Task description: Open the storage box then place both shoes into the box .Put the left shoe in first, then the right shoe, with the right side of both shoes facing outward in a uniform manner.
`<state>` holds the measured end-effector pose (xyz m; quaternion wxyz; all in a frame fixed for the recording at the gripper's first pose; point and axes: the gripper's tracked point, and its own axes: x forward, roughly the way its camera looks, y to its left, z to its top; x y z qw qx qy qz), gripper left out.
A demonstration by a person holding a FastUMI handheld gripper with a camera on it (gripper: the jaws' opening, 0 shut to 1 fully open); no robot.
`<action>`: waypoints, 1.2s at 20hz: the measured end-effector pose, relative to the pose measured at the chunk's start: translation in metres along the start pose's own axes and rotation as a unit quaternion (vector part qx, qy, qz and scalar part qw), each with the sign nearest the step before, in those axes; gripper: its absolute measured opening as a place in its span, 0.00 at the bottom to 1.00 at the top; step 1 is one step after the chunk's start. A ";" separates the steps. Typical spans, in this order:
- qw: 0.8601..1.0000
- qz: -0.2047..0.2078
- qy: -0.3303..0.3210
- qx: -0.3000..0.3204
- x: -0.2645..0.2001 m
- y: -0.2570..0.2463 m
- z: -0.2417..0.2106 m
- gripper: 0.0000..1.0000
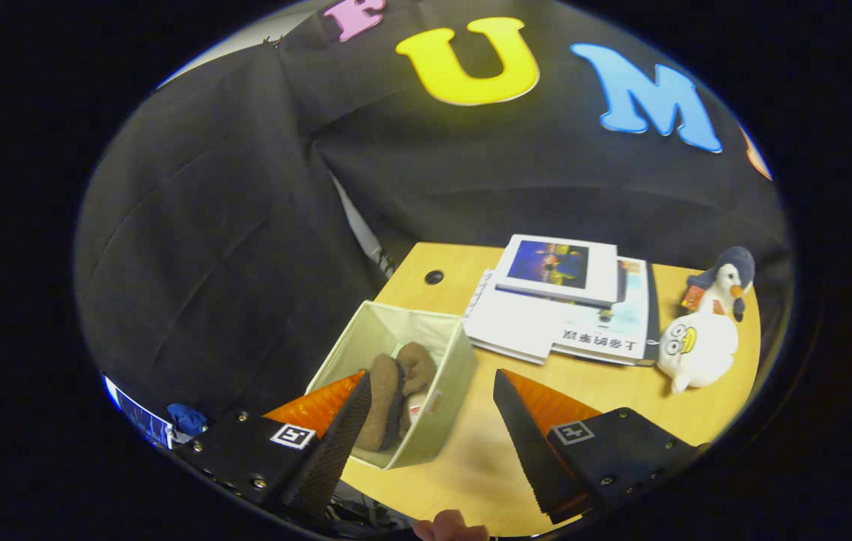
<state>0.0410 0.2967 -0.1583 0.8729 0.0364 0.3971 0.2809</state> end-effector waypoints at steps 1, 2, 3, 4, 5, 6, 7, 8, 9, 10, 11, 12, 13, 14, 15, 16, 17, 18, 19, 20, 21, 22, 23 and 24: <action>1.000 -0.015 -0.023 0.010 -0.011 -0.011 0.002 0.98; 0.999 -0.028 -0.039 0.019 -0.022 -0.024 0.003 0.99; 0.997 -0.042 -0.053 0.030 -0.035 -0.037 0.000 0.99; 0.995 -0.053 -0.069 0.037 -0.049 -0.049 0.001 0.99; 0.993 -0.069 -0.090 0.041 -0.062 -0.062 0.003 0.99; 0.989 -0.089 -0.111 0.041 -0.078 -0.076 0.006 0.98; 0.984 -0.107 -0.137 0.039 -0.093 -0.088 0.008 0.99; 0.978 -0.125 -0.160 0.037 -0.109 -0.101 0.012 0.99; 0.972 -0.139 -0.186 0.038 -0.129 -0.109 0.013 0.98; 0.965 -0.148 -0.212 0.038 -0.147 -0.118 0.017 0.99; 0.958 -0.158 -0.235 0.040 -0.163 -0.128 0.019 0.99; 0.951 -0.166 -0.258 0.038 -0.177 -0.137 0.022 0.99; 0.942 -0.175 -0.284 0.034 -0.193 -0.145 0.027 0.99; 0.932 -0.183 -0.313 0.027 -0.208 -0.152 0.033 0.99; 0.921 -0.188 -0.341 0.019 -0.224 -0.159 0.038 0.99; 0.911 -0.191 -0.366 0.012 -0.237 -0.165 0.044 0.99; 0.903 -0.187 -0.386 0.009 -0.250 -0.169 0.046 0.98; 0.898 -0.181 -0.402 0.007 -0.260 -0.173 0.050 0.98; 0.890 -0.185 -0.418 0.004 -0.271 -0.182 0.051 0.98; 0.881 -0.195 -0.432 -0.003 -0.282 -0.193 0.054 0.98; 0.874 -0.206 -0.440 -0.011 -0.289 -0.205 0.057 0.98; 0.870 -0.214 -0.445 -0.018 -0.293 -0.217 0.057 0.98; 0.867 -0.218 -0.447 -0.021 -0.297 -0.226 0.057 0.98; 0.866 -0.221 -0.447 -0.023 -0.301 -0.236 0.055 0.98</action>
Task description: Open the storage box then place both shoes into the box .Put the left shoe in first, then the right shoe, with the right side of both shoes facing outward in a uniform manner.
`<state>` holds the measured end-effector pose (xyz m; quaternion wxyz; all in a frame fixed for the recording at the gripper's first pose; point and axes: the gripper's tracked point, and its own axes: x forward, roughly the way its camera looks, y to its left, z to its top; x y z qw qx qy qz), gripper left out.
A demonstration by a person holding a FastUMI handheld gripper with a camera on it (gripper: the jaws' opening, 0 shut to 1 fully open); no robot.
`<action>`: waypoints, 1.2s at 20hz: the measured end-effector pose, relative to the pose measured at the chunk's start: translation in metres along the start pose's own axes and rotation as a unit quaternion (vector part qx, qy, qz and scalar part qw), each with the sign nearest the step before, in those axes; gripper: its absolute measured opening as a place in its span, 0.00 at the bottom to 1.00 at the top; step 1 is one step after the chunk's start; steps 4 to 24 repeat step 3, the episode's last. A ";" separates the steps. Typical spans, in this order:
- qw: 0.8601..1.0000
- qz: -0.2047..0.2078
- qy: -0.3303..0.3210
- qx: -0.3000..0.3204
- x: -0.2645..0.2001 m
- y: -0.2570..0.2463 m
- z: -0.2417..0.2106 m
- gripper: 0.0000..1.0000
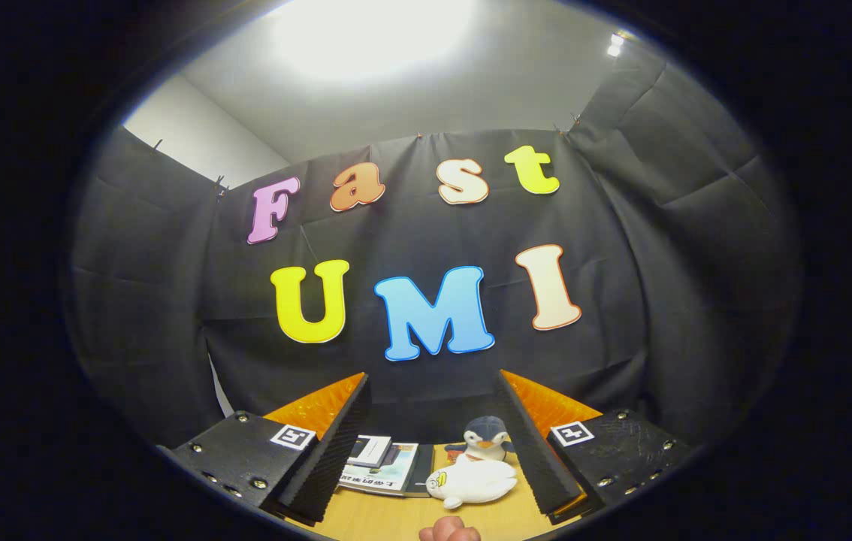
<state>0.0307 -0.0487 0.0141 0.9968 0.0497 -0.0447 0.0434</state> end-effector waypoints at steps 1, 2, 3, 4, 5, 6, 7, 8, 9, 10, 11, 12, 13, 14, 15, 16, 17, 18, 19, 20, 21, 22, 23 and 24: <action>1.000 -0.001 -0.002 -0.002 0.001 -0.009 0.000 0.98; 1.000 -0.001 -0.006 -0.006 0.001 -0.020 0.000 0.98; 1.000 -0.002 -0.011 -0.010 0.001 -0.030 -0.002 0.98; 1.000 -0.002 -0.011 -0.010 0.001 -0.030 -0.002 0.98; 1.000 -0.002 -0.011 -0.010 0.001 -0.030 -0.002 0.98; 1.000 -0.002 -0.011 -0.010 0.001 -0.030 -0.002 0.98; 1.000 -0.002 -0.011 -0.010 0.001 -0.030 -0.002 0.98; 1.000 -0.002 -0.011 -0.010 0.001 -0.030 -0.002 0.98; 1.000 -0.002 -0.011 -0.010 0.001 -0.030 -0.002 0.98; 1.000 -0.002 -0.011 -0.010 0.001 -0.030 -0.002 0.98; 1.000 -0.002 -0.011 -0.010 0.001 -0.030 -0.002 0.98; 1.000 -0.002 -0.011 -0.010 0.001 -0.030 -0.002 0.98; 1.000 -0.002 -0.011 -0.010 0.001 -0.030 -0.002 0.98; 1.000 -0.002 -0.011 -0.010 0.001 -0.030 -0.002 0.98; 1.000 -0.002 -0.011 -0.010 0.001 -0.030 -0.002 0.98; 1.000 -0.002 -0.011 -0.010 0.001 -0.030 -0.002 0.98; 1.000 -0.002 -0.011 -0.010 0.001 -0.030 -0.002 0.98; 1.000 -0.002 -0.011 -0.010 0.001 -0.030 -0.002 0.98; 1.000 -0.002 -0.011 -0.010 0.001 -0.030 -0.002 0.98; 1.000 -0.002 -0.011 -0.010 0.001 -0.030 -0.002 0.98; 1.000 -0.002 -0.011 -0.010 0.001 -0.030 -0.002 0.98; 1.000 -0.002 -0.011 -0.010 0.001 -0.030 -0.002 0.98; 1.000 -0.002 -0.011 -0.010 0.001 -0.030 -0.002 0.98; 1.000 -0.002 -0.011 -0.010 0.001 -0.030 -0.002 0.98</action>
